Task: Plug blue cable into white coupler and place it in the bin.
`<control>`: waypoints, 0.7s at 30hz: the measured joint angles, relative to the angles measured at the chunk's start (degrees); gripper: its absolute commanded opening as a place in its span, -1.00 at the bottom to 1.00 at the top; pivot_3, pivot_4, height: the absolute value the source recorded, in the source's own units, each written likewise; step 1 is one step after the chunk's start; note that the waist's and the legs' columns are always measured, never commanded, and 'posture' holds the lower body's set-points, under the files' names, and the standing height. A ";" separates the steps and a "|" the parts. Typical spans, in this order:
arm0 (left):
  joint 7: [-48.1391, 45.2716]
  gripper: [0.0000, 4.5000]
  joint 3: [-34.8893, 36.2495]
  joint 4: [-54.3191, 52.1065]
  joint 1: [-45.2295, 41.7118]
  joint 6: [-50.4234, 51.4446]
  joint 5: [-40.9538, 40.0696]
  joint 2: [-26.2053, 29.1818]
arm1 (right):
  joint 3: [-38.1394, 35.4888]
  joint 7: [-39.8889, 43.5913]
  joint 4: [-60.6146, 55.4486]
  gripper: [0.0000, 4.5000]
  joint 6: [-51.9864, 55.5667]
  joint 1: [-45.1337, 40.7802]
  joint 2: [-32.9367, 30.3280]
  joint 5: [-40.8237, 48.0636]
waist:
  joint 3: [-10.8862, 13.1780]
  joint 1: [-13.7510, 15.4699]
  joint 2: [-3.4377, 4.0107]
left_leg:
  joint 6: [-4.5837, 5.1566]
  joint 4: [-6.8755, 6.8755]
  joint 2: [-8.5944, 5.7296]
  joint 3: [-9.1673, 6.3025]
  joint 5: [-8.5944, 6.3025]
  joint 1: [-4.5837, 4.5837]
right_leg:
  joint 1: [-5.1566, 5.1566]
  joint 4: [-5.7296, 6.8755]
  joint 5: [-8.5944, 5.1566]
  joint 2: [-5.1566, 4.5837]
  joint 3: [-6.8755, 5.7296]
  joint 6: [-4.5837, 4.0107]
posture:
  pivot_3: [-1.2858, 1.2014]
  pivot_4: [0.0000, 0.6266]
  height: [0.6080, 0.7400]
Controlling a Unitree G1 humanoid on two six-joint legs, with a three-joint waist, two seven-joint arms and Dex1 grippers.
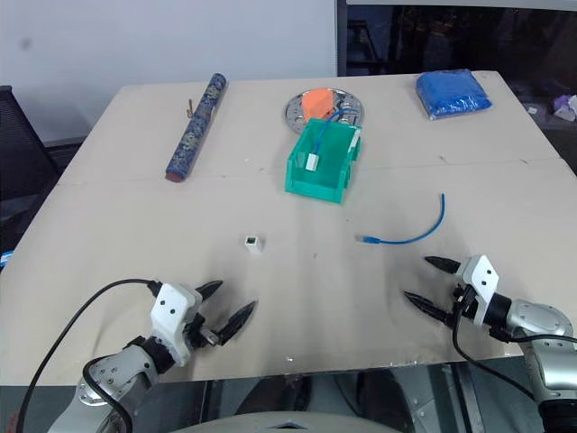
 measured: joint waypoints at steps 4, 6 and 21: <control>-0.59 1.00 -0.02 0.59 -0.05 -0.83 0.22 0.44 | 0.00 0.10 0.35 0.99 -0.15 -0.25 0.00 -0.10 | -0.01 -0.01 0.01 | 0.00 0.00 0.00 0.00 0.00 0.00 | 0.00 0.00 0.00 0.00 0.00 0.00 | 0.03 -0.52 1.00; -0.77 1.00 -0.05 0.86 -0.06 -1.35 0.37 0.44 | 0.00 0.24 0.59 0.99 -0.30 -0.37 0.00 -0.25 | -0.01 -0.01 -0.01 | 0.00 0.00 0.00 0.00 0.00 0.00 | 0.00 0.00 0.00 0.00 0.00 0.00 | 0.03 -0.52 1.00; -1.77 1.00 -0.04 1.56 -0.60 -1.86 0.71 1.07 | 0.15 0.66 1.99 0.99 -2.30 -0.91 0.00 -1.07 | -0.02 0.00 -0.01 | 0.00 0.04 -0.01 0.00 0.00 0.01 | 0.02 0.00 0.00 0.00 0.01 0.00 | 0.03 -0.52 1.00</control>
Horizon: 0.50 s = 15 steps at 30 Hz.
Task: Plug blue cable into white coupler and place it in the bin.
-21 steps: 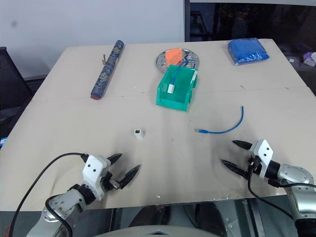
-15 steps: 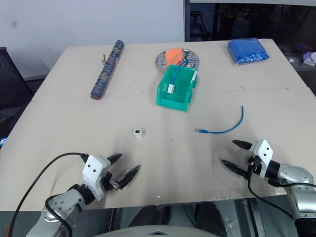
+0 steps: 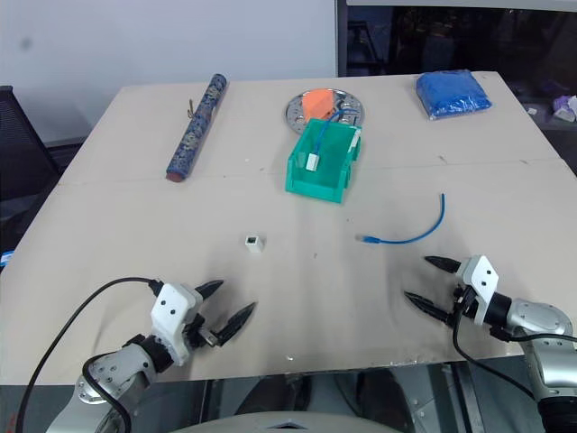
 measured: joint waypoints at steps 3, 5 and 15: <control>-0.33 1.00 0.07 0.03 -0.18 0.06 -0.18 0.11 | 0.12 -0.04 0.27 0.99 0.08 -0.70 0.00 -0.03 | 0.00 0.04 0.00 | 0.00 0.00 0.00 0.00 0.00 0.00 | 0.00 0.00 0.00 0.00 0.00 0.00 | 0.03 -0.52 1.00; -1.73 1.00 0.06 -0.09 -0.74 0.64 -1.55 0.62 | 0.87 -0.03 0.26 0.99 0.38 -1.93 0.10 -0.07 | 0.02 0.02 0.02 | 0.00 0.00 0.00 0.00 0.00 -0.01 | -0.01 0.01 0.00 0.00 0.00 0.00 | 0.03 -0.52 1.00; -12.54 1.00 -0.95 -6.64 -14.23 7.99 -9.26 12.13 | 9.87 -2.52 1.32 0.99 3.68 -17.28 4.46 -4.96 | 0.15 -0.38 -0.02 | -0.01 -0.02 0.01 0.00 0.00 -0.04 | -0.12 0.03 0.00 0.05 -0.01 0.00 | 0.03 -0.52 1.00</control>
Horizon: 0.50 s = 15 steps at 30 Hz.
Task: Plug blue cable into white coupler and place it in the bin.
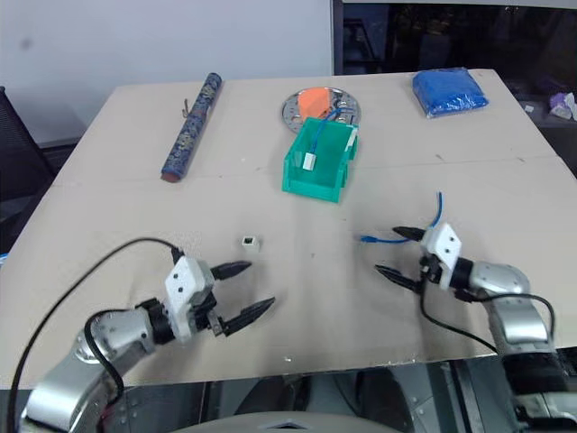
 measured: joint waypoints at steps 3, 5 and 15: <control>-2.80 1.00 0.17 -0.14 -2.62 1.23 -1.25 3.22 | 2.99 -0.72 3.09 0.99 1.17 -3.92 0.36 -3.45 | 0.02 -0.05 -0.01 | 0.00 -0.04 0.00 -0.01 0.00 -0.07 | -0.08 -0.02 0.00 0.00 -0.05 0.00 | 0.03 -0.52 1.00; -5.19 1.00 0.69 -0.18 -5.17 2.46 -3.08 5.52 | 5.11 -0.15 5.30 0.99 2.59 -7.01 0.66 -4.62 | 0.08 -0.16 -0.01 | 0.00 -0.06 0.01 -0.03 0.00 -0.09 | -0.11 -0.03 0.00 0.00 -0.07 0.00 | 0.03 -0.52 1.00; -8.97 1.00 3.25 0.39 -9.37 3.96 -5.78 8.66 | 8.17 6.33 7.73 -0.74 6.53 -11.98 0.31 -5.17 | 0.09 -1.29 -0.02 | 0.00 -0.05 0.01 -0.04 0.00 -0.09 | -0.11 -0.03 0.00 0.00 -0.07 0.00 | 0.03 -0.52 1.00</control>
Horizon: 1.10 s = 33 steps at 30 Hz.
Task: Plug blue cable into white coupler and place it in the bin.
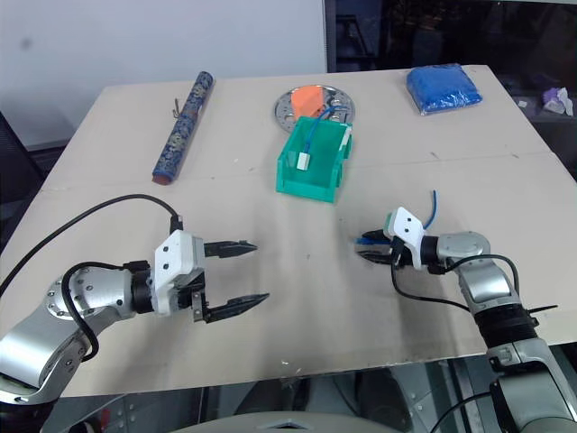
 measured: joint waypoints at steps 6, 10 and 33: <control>-0.41 1.00 0.10 0.19 0.05 0.44 -0.02 0.00 | 1.35 -0.17 -1.14 -0.98 2.13 -1.00 1.23 -0.91 | 0.00 -0.17 0.00 | 0.00 0.00 0.00 0.00 0.00 0.01 | -0.01 0.03 0.00 0.01 0.02 0.00 | 0.03 -0.52 1.00; -0.59 1.00 0.17 0.19 0.07 1.03 -0.33 0.03 | 4.03 -0.29 -3.25 -0.98 4.11 -1.50 3.89 -1.38 | 0.01 -0.21 0.00 | 0.00 0.00 0.01 0.00 0.00 0.00 | -0.04 0.04 0.00 0.02 0.02 0.00 | 0.03 -0.52 1.00; -5.70 1.00 -21.41 23.45 -29.61 -0.71 15.06 -4.24 | -11.23 -6.55 -25.16 0.99 9.57 18.62 0.92 11.12 | 0.09 -0.22 -0.11 | 0.00 0.09 -0.09 -0.01 0.00 -0.09 | -0.09 0.07 0.01 0.00 -0.01 0.02 | 0.03 -0.52 1.00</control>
